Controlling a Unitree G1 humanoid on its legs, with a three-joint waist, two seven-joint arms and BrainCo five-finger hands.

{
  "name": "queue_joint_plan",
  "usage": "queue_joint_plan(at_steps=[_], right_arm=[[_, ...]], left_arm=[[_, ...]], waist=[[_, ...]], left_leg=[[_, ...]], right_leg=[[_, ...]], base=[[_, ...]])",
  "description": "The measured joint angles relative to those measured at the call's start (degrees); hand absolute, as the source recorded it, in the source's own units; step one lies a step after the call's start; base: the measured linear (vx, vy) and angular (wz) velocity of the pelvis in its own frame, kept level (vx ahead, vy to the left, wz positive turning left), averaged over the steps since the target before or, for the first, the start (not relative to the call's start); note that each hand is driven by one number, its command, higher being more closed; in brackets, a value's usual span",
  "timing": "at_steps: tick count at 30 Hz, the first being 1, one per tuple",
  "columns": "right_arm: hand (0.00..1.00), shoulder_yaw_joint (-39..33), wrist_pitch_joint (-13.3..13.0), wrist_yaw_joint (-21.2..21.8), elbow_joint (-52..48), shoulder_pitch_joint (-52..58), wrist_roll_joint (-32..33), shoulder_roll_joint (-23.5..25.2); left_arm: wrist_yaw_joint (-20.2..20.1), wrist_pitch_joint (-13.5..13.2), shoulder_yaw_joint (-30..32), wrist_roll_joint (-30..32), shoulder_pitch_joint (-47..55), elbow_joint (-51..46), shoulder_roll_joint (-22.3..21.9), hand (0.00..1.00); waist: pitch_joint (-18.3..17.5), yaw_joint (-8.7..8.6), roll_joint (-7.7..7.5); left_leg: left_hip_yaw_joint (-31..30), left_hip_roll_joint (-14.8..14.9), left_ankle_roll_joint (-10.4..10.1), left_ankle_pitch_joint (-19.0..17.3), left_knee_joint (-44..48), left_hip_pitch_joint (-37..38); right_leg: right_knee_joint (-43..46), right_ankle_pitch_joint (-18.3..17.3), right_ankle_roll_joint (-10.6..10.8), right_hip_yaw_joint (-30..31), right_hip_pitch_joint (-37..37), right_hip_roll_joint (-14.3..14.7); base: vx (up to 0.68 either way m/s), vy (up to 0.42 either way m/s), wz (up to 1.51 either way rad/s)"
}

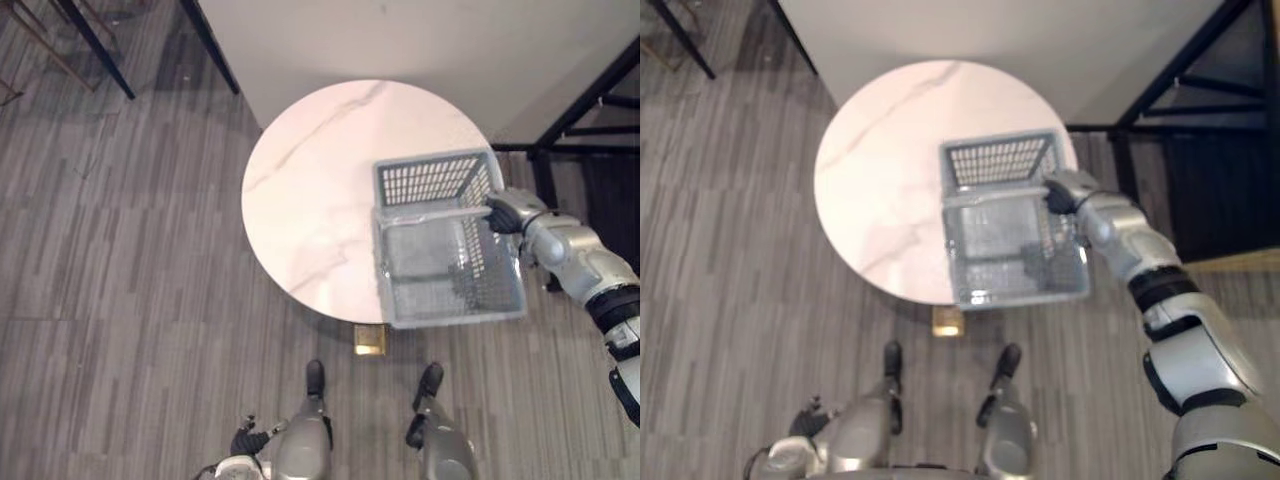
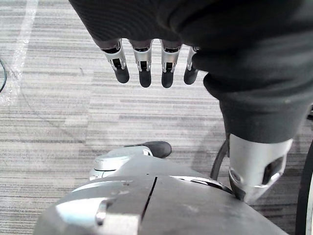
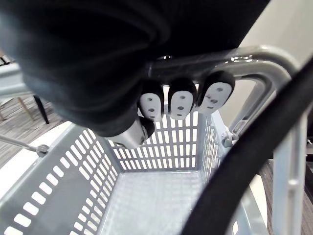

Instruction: Pick vegetable in the basket

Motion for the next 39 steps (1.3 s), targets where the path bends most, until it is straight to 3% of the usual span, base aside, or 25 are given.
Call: queue_joint_plan(at_steps=[4,9,14,18,24,29,32,36,38,39], right_arm=[[1.00,1.41,-0.68,1.29,-6.04,4.45,-0.34,0.00],[1.00,1.39,-2.12,2.23,-13.49,8.86,-0.14,-0.87],[1.00,0.85,-4.08,2.40,-22.80,15.23,0.98,-5.53],[1.00,-4.30,-5.39,3.45,-28.18,21.80,6.20,-8.23],[1.00,-7.42,-6.34,3.96,-30.10,28.20,8.84,-11.29],[1.00,-8.46,-6.48,4.57,-30.03,30.61,8.84,-11.30],[1.00,-9.54,-6.73,4.59,-29.58,33.18,8.85,-11.13],[1.00,-14.59,-6.54,4.56,-29.43,39.84,8.76,-9.97],[1.00,-17.72,-6.20,4.25,-29.46,40.81,8.63,-7.98],[1.00,-18.92,-5.62,3.74,-29.51,40.82,8.57,-7.10]], left_arm=[[-0.78,0.43,0.57,2.31,0.55,0.52,1.25,0.00],[-1.23,0.60,1.61,4.57,2.34,0.58,1.31,0.00],[-1.30,1.24,2.54,5.83,3.37,1.15,1.16,0.00],[-1.55,1.23,2.71,6.64,4.80,1.47,1.09,0.00],[-3.02,1.22,2.73,6.79,6.30,2.24,1.03,0.00],[-3.10,1.25,2.77,6.85,6.82,2.34,0.99,0.00],[-3.09,1.21,3.00,8.32,7.12,2.17,0.87,0.00],[-3.11,1.23,3.05,8.46,7.20,1.76,0.60,0.00],[-3.10,1.19,2.58,8.54,7.02,1.63,1.15,0.00],[-3.10,1.16,2.14,9.00,6.86,1.53,1.46,0.00]], waist=[[-3.38,-0.26,-2.80],[-7.32,-1.70,-4.41],[-9.53,-1.86,-4.39],[-11.64,-3.31,-4.10],[-14.61,-3.45,-3.85],[-14.72,-4.00,-3.76],[-14.94,-3.87,-3.63],[-15.42,-4.19,-2.76],[-15.45,-5.12,-2.85],[-15.46,-5.74,-2.74]], left_leg=[[0.30,-0.01,0.00,0.00,-0.10,0.61],[0.52,-0.05,-0.02,-0.02,-0.20,1.83],[1.86,0.27,-0.22,0.05,-0.81,3.47],[2.50,0.60,-0.37,0.21,-1.37,4.07],[4.74,1.00,-0.83,-0.06,-2.67,6.71],[5.92,1.07,-1.03,-0.36,-2.70,8.49],[6.80,1.56,-1.09,-3.17,1.19,8.16],[7.20,3.84,-1.41,-10.28,12.25,7.11],[8.32,4.46,-1.09,-12.84,17.03,4.85],[9.64,4.81,-0.42,-14.63,19.83,2.90]], right_leg=[[-0.04,0.00,0.01,0.35,0.32,0.01],[-1.24,0.37,0.60,0.71,1.91,0.11],[-1.81,0.45,0.81,2.39,2.56,0.63],[-1.99,0.42,0.85,3.10,2.56,1.07],[-2.42,0.40,0.87,5.05,3.43,1.88],[-2.42,0.40,0.86,6.17,4.32,2.11],[-1.11,-0.79,1.33,7.24,4.79,2.06],[7.68,-5.63,1.55,8.95,4.15,1.91],[8.90,-5.38,2.06,10.70,2.36,1.68],[9.16,-3.92,3.96,12.93,0.43,2.03]], base=[[0.00,0.001,-0.04],[0.00,0.000,-0.01],[-0.04,-0.005,-0.12],[-0.01,-0.011,-0.11],[0.01,-0.009,-0.17],[0.01,-0.008,-0.14],[-0.01,-0.004,-0.15],[0.02,0.025,-0.15],[-0.02,0.083,-0.39],[-0.06,0.097,-0.58]])
